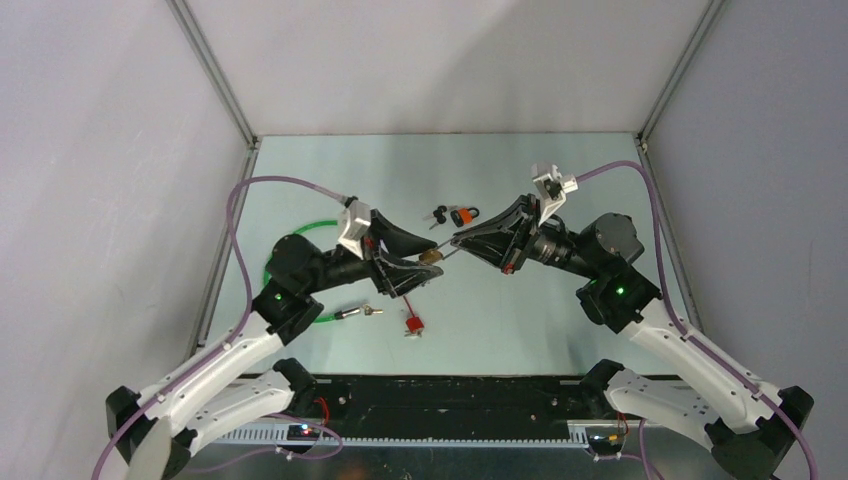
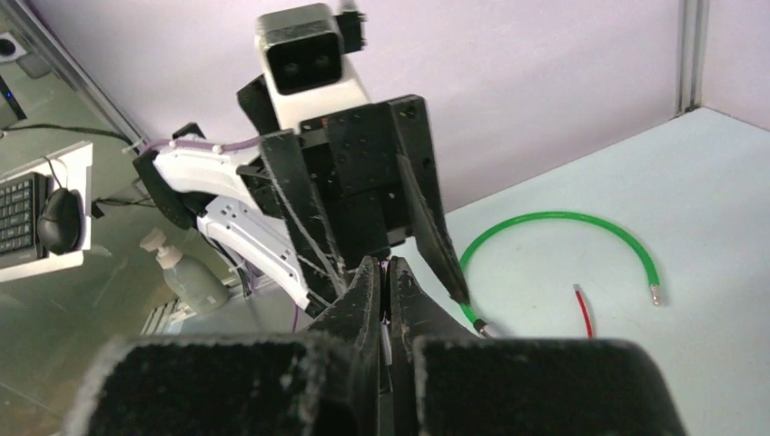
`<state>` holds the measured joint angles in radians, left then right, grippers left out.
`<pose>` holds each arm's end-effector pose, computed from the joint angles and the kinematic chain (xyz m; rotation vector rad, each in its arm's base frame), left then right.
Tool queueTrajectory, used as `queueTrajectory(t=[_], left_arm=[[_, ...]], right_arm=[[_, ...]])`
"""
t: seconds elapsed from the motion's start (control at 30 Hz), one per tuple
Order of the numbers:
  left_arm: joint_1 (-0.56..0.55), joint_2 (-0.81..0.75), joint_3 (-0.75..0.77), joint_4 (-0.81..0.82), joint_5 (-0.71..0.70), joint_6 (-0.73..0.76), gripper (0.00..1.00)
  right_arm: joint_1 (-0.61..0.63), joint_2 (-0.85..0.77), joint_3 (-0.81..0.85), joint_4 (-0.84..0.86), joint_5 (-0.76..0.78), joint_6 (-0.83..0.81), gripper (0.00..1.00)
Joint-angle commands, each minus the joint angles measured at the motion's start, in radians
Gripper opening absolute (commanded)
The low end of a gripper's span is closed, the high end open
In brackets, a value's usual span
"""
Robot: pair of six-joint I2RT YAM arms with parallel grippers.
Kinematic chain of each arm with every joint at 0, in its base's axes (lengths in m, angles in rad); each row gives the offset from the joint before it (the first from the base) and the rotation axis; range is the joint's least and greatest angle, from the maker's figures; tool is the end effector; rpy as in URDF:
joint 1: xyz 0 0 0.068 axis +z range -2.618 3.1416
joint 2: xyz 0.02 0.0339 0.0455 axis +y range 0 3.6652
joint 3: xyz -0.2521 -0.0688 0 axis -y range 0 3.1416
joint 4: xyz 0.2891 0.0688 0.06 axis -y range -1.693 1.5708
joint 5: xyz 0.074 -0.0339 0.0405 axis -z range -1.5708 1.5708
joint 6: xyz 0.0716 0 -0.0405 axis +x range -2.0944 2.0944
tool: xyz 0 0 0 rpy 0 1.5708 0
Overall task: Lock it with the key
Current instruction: Lock the lock.
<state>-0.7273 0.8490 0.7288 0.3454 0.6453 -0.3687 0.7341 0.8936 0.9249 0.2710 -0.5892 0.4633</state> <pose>0.1772 -0.2154 0.3569 0.8341 1.2826 -1.3250 0.1787 0.2148 0.4187 -0.7329 1.2607 1.3706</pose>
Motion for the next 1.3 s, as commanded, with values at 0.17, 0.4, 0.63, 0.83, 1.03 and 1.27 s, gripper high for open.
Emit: queueTrajectory(t=[0.17,0.4,0.63,0.83,1.03,1.27], left_arm=[[-0.004,-0.075,-0.048,0.193,-0.126,-0.023,0.49],[-0.003,-0.035,-0.052,0.219,-0.109,-0.063,0.54],[-0.004,-0.02,-0.051,0.241,-0.11,-0.081,0.51],[-0.004,-0.024,-0.051,0.252,-0.106,-0.082,0.3],[-0.004,-0.022,-0.05,0.26,-0.087,-0.08,0.0],[0.027,-0.024,-0.065,0.256,0.004,-0.079,0.0]], right_arm=[[-0.007,0.0,-0.018,0.155,0.062,0.108,0.0],[-0.012,0.005,-0.018,0.19,0.071,0.143,0.0],[-0.015,0.005,-0.019,0.199,0.072,0.16,0.0],[-0.015,0.004,-0.023,0.195,0.068,0.16,0.0],[-0.013,0.001,-0.029,0.174,0.056,0.138,0.0],[-0.059,-0.057,-0.029,-0.019,0.022,0.015,0.58]])
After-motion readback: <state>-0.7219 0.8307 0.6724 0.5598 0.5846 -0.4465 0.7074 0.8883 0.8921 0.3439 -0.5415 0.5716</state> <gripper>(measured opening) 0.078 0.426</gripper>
